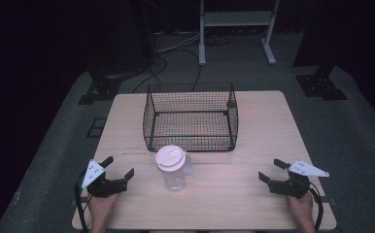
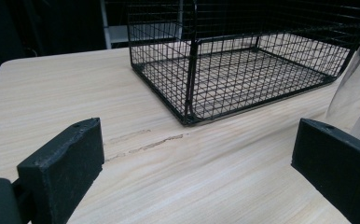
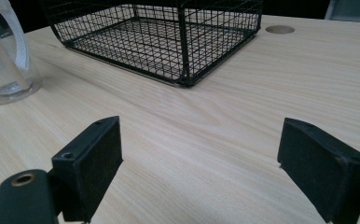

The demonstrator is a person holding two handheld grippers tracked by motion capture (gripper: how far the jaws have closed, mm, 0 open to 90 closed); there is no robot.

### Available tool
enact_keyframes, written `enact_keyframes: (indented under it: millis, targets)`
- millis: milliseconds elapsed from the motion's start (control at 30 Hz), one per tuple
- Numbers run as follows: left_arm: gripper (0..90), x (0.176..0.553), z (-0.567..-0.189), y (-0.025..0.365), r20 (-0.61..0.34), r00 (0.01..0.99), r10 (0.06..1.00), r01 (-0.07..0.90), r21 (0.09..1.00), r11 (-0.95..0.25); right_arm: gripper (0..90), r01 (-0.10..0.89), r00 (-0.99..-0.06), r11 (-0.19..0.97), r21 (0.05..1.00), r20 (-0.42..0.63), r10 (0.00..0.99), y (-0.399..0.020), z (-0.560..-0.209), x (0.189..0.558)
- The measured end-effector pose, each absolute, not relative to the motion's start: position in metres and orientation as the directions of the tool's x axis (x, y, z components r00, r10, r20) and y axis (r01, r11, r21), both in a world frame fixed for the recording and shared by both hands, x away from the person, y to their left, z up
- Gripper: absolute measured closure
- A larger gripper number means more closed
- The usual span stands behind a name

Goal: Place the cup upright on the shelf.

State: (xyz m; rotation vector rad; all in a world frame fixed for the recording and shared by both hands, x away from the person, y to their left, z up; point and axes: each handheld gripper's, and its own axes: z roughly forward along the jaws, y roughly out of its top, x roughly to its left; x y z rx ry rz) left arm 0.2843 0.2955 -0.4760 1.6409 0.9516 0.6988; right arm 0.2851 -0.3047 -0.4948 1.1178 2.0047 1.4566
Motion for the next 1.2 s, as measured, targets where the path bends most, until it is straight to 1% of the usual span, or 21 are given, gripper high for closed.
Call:
enact_keyframes:
  millis: [333,500,633,900,1200]
  targets:
    - [1.4,0.282,-0.474,0.294,-0.025,0.523,0.852,0.234,0.965,-0.115,12.7,0.355,-0.591,0.126,0.926,0.117,0.798,-0.305,-0.495,0.285]
    - [1.4,0.277,-0.470,0.290,-0.009,0.550,0.835,0.209,0.970,-0.127,12.7,0.353,-0.592,0.129,0.926,0.114,0.798,-0.305,-0.495,0.285]
    - [1.4,0.276,-0.469,0.288,-0.023,0.571,0.821,0.208,0.971,-0.118,12.8,0.355,-0.591,0.129,0.926,0.116,0.798,-0.305,-0.495,0.285]
    - [1.4,0.271,-0.459,0.278,0.002,0.606,0.795,0.181,0.973,-0.140,12.8,0.357,-0.592,0.134,0.925,0.113,0.798,-0.304,-0.495,0.285]
    - [1.4,0.272,-0.448,0.277,0.011,0.636,0.772,0.192,0.966,-0.172,12.7,0.359,-0.594,0.144,0.922,0.107,0.797,-0.303,-0.495,0.285]
